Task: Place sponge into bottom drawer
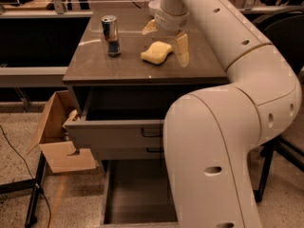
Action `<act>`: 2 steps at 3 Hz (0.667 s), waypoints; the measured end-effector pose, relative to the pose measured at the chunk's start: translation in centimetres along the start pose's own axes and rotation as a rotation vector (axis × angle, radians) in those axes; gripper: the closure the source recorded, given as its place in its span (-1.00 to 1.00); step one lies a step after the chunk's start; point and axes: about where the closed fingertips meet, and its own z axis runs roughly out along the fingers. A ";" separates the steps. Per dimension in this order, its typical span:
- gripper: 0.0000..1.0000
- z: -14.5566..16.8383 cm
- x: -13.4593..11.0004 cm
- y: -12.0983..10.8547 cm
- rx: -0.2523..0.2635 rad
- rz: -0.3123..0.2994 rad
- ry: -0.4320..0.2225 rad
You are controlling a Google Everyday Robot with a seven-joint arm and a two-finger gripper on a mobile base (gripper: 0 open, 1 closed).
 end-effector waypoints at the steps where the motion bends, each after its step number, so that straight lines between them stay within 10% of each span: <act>1: -1.00 0.6 0.3 0.4 0.002 -0.044 -0.029; 2: -1.00 1.6 0.2 -0.5 -0.010 -0.117 -0.027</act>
Offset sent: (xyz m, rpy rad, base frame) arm 0.0191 -0.0002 -0.0041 -0.0891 0.0859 0.2202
